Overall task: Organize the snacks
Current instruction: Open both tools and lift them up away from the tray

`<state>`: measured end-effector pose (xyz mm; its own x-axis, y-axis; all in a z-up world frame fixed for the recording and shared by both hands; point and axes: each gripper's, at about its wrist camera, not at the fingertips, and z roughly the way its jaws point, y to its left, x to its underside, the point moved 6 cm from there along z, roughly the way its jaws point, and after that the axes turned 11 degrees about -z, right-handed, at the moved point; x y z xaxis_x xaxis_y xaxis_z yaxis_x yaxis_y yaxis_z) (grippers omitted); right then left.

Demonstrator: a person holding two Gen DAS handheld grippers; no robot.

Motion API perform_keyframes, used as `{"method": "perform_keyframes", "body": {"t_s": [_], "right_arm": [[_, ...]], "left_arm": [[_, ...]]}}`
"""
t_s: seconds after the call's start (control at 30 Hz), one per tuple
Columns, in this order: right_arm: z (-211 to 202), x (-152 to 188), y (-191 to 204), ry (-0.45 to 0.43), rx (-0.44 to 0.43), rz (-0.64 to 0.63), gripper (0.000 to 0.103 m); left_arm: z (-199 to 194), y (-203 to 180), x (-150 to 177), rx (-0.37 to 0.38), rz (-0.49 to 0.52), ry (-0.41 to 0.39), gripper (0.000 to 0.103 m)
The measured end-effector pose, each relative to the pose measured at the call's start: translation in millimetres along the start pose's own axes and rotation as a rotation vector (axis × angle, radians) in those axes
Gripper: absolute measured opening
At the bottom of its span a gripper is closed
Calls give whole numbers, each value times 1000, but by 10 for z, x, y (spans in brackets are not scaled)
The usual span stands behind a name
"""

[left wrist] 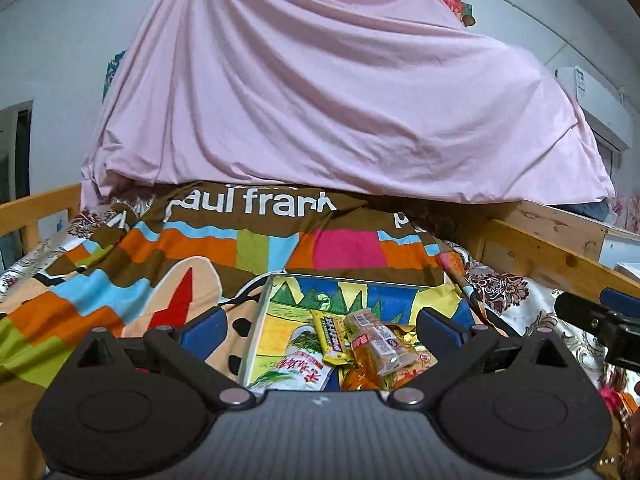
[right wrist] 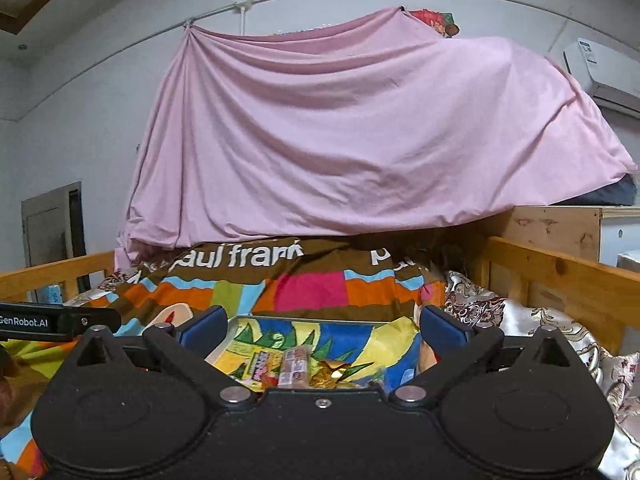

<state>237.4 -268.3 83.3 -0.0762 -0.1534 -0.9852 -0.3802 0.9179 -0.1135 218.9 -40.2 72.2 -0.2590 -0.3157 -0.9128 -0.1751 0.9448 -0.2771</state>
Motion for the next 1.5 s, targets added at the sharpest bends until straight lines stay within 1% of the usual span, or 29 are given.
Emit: {"method": "perform_keyframes", "body": {"t_s": [0.17, 0.27, 0.4, 0.5, 0.67, 0.87, 1.0, 1.23, 1.5], "right_arm": [[-225, 24, 145, 4, -1, -15, 102], [-334, 72, 228, 20, 17, -16, 102], [-503, 125, 346, 28, 17, -6, 102], [-598, 145, 424, 28, 21, -16, 102], [-696, 197, 497, 46, 32, -9, 102], [-797, 265, 493, 72, 53, 41, 102], [-807, 326, 524, 102, 58, 40, 102], [-811, 384, 591, 127, 66, 11, 102], [-775, 427, 637, 151, 74, -10, 102]], "left_arm": [[-241, 58, 39, -1, 8, -10, 103], [-381, 110, 73, -1, -10, -18, 103], [-544, 204, 143, -14, -32, -26, 103], [-660, 256, 203, -21, -28, -41, 103], [-822, 321, 303, -22, -12, -39, 103], [-970, 390, 401, -20, -18, -30, 103], [-992, 453, 471, -19, -26, -11, 103], [-959, 570, 593, -13, -51, 19, 103], [-898, 679, 695, -31, -69, 53, 103]]}}
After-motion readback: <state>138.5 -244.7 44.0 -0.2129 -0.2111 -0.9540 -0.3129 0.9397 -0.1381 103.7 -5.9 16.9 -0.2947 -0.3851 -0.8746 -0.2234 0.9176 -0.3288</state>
